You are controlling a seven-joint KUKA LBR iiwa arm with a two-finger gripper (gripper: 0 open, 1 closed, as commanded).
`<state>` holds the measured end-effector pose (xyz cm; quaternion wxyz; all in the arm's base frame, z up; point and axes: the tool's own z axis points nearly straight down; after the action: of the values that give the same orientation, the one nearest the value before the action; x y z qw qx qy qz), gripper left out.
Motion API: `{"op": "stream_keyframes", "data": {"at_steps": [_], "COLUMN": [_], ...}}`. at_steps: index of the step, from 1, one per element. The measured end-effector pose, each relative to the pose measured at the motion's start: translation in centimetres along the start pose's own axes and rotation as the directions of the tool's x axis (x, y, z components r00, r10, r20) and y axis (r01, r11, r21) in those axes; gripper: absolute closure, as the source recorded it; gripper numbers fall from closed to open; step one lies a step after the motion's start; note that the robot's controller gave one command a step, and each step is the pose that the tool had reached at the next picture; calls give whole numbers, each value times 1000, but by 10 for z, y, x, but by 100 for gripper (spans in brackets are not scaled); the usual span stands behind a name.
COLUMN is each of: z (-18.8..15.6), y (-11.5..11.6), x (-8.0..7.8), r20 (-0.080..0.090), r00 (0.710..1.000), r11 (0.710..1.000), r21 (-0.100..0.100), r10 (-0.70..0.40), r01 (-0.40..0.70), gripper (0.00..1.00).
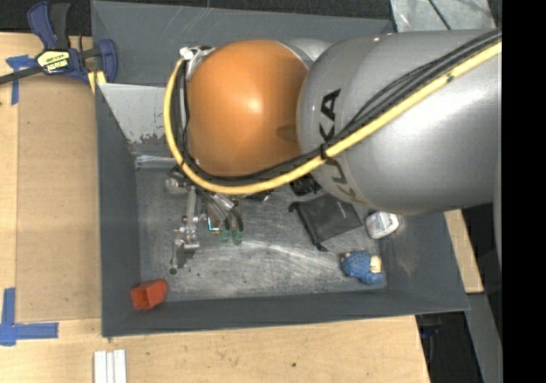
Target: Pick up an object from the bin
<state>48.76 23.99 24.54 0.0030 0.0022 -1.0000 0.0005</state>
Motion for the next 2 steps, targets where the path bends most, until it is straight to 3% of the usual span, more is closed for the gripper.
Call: {"op": "stream_keyframes", "data": {"at_steps": [1, 2], "z": [167, 86], "y": [-77, -176], "x": [-16, -14], "r20": [0, 11], "r00": [996, 907], "r11": [996, 907], "r21": [2, 5], "r10": [-84, -421], "r01": [84, 421], "gripper": [0, 0]}}
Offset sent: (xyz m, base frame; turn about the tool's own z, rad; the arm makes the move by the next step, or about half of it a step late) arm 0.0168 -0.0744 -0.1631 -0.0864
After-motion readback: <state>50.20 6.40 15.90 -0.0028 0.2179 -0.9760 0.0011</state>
